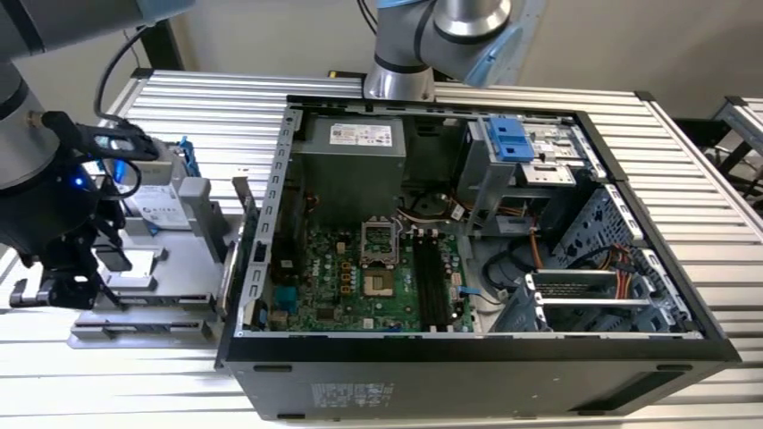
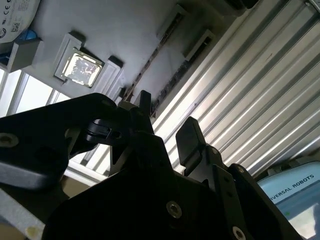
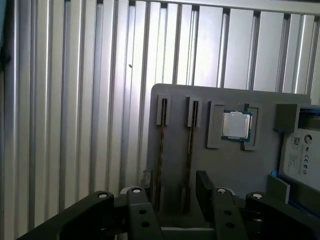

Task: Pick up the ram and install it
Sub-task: 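Pick up the ram and move it above insertion slot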

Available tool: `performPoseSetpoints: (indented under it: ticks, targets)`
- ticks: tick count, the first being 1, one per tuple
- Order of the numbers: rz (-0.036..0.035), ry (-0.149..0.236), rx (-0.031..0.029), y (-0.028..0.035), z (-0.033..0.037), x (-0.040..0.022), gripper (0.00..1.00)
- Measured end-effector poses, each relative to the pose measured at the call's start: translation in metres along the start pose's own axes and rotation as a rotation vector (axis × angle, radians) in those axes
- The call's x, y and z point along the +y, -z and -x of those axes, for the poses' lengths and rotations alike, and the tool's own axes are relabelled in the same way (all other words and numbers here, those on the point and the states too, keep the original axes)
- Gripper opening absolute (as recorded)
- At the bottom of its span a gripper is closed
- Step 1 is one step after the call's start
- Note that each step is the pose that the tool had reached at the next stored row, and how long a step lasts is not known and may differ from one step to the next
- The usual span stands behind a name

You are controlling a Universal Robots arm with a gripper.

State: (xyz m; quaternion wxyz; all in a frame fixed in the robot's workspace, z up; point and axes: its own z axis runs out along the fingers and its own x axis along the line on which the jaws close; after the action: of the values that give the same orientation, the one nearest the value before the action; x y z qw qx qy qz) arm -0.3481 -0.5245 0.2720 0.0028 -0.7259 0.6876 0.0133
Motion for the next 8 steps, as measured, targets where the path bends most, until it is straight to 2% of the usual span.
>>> performPoseSetpoints:
  ticks: [8]
  targets:
    - [-0.0003,0.0,0.0001,-0.012,-0.0002,0.0032,1.0]
